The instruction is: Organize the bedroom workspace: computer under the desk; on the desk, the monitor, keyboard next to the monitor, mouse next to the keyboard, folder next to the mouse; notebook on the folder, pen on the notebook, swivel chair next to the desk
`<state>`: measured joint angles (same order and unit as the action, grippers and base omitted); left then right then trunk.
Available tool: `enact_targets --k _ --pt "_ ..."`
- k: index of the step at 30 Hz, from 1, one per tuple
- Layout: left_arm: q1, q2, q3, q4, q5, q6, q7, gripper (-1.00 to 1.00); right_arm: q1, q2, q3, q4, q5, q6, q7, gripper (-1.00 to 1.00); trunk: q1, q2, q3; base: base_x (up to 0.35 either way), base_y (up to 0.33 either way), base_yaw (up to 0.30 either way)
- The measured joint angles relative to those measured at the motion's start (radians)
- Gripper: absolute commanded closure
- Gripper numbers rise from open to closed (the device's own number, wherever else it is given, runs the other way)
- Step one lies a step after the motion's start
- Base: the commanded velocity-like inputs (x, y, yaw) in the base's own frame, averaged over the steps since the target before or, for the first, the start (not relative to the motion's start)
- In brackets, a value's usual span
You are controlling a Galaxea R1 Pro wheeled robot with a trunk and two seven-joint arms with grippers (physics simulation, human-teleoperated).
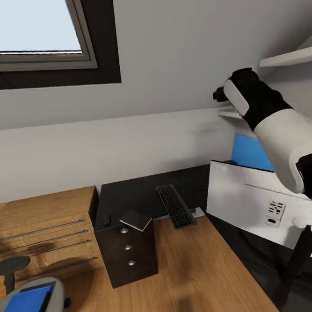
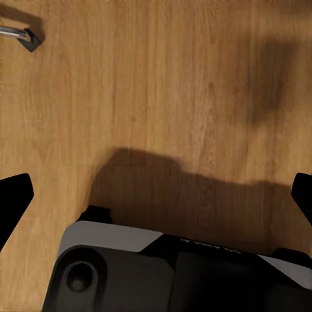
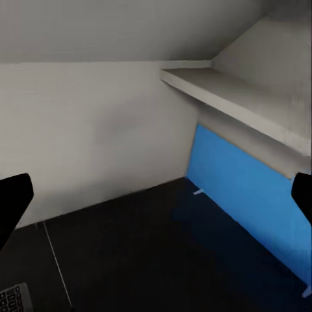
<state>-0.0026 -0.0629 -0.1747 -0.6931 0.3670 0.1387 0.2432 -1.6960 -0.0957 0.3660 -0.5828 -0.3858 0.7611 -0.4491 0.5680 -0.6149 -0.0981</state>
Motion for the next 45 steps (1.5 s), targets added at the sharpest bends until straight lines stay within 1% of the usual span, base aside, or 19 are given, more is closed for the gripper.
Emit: enact_targets --k 1,4,5,9,10,13,14,16,17,18,19,21,23,24,25,32,37,41,45 --pt "0.0 0.0 0.0 0.0 0.0 0.0 0.0 -1.0 -0.007 -0.028 0.0 0.002 -0.001 0.002 0.006 -1.0 0.0 0.0 0.0 0.0 0.0 0.0" --pt "0.0 0.001 0.001 -0.001 0.0 0.0 0.0 -1.0 -0.013 -0.067 -0.001 0.006 -0.005 0.004 0.012 -1.0 0.0 0.0 0.0 0.0 0.0 0.0" --pt "0.0 0.002 0.001 -0.001 0.0 0.0 0.0 -1.0 -0.015 -0.09 0.0 0.008 -0.004 0.008 0.014 -1.0 0.0 0.0 0.0 0.0 0.0 0.0" --pt "0.0 0.002 0.001 -0.001 0.0 -0.004 0.0 -1.0 -0.017 -0.136 0.001 0.022 -0.008 0.016 0.017 -1.0 0.0 0.0 0.0 0.002 0.0 0.0" --pt "0.0 0.002 0.001 -0.001 0.0 -0.011 0.0 -1.0 -0.017 -0.155 0.001 0.041 -0.008 0.02 0.017 -1.0 0.0 0.0 0.0 0.027 0.0 0.0" --pt "0.0 0.002 0.001 -0.001 0.001 -0.029 0.0 -1.0 -0.017 -0.18 0.0 0.079 -0.011 0.032 0.02 -1.0 0.0 0.0 0.0 0.099 0.0 0.0" --pt "0.0 0.002 0.001 -0.001 0.001 -0.036 0.0 -1.0 -0.017 -0.187 0.0 0.093 -0.012 0.042 0.023 -1.0 0.0 0.0 0.0 0.205 0.0 0.0" --pt "0.0 0.002 0.001 0.0 0.003 -0.055 0.0 -1.0 -0.016 -0.212 -0.001 0.124 -0.013 0.099 0.041 -1.0 0.0 0.0 0.0 0.245 0.0 0.0" --pt "0.0 0.002 0.001 0.0 0.003 -0.063 0.0 -1.0 -0.016 -0.23 -0.002 0.135 -0.012 0.147 0.068 -1.0 0.0 0.0 0.0 0.172 0.0 0.0" --pt "0.0 0.002 0.001 0.0 0.004 -0.072 0.0 -1.0 -0.016 -0.263 -0.002 0.148 -0.008 0.22 0.158 -1.0 0.0 0.0 0.0 0.138 0.0 0.0" --pt "0.0 0.002 0.001 0.001 0.004 -0.073 0.0 -1.0 -0.016 -0.271 -0.002 0.151 -0.01 0.232 0.184 -1.0 0.0 0.0 0.0 0.088 0.0 0.0" --pt "0.0 0.002 0.001 0.001 0.004 -0.077 0.0 -1.0 -0.016 -0.295 0.002 0.173 -0.004 0.267 0.271 -1.0 0.0 0.0 0.0 0.032 0.0 0.0" --pt "0.0 0.002 0.002 0.0 0.004 -0.078 0.0 -1.0 -0.017 -0.299 0.003 0.193 -0.004 0.272 0.284 -1.0 0.0 0.0 0.0 0.019 0.0 0.0" --pt "0.0 0.002 0.001 0.001 0.004 -0.078 0.0 -1.0 -0.017 -0.302 0.004 0.218 -0.004 0.275 0.291 -1.0 0.0 0.0 0.0 0.067 0.0 0.0" --pt "0.0 0.002 0.001 0.001 0.004 -0.078 0.0 -1.0 -0.016 -0.307 0.005 0.281 -0.002 0.273 0.3 -1.0 0.0 0.0 0.0 0.108 0.0 0.0" --pt "0.0 0.002 0.001 0.001 0.004 -0.08 0.0 -1.0 -0.017 -0.326 0.009 0.426 -0.003 0.271 0.312 -1.0 0.0 0.0 0.0 0.23 0.0 0.0" --pt "0.0 0.001 0.001 0.0 0.003 -0.08 0.0 -1.0 -0.017 -0.326 0.012 0.46 -0.001 0.274 0.313 -1.0 0.0 0.0 0.0 0.089 0.0 0.0" --pt "0.0 0.001 0.001 0.001 0.003 -0.08 0.0 -1.0 -0.017 -0.322 0.024 0.487 0.007 0.274 0.311 -1.0 0.0 0.0 0.0 0.092 0.0 0.0" --pt "0.0 0.001 0.0 0.0 0.003 -0.08 0.0 -1.0 -0.017 -0.322 0.024 0.489 0.007 0.274 0.31 -1.0 0.0 0.0 0.0 0.076 0.0 0.0"
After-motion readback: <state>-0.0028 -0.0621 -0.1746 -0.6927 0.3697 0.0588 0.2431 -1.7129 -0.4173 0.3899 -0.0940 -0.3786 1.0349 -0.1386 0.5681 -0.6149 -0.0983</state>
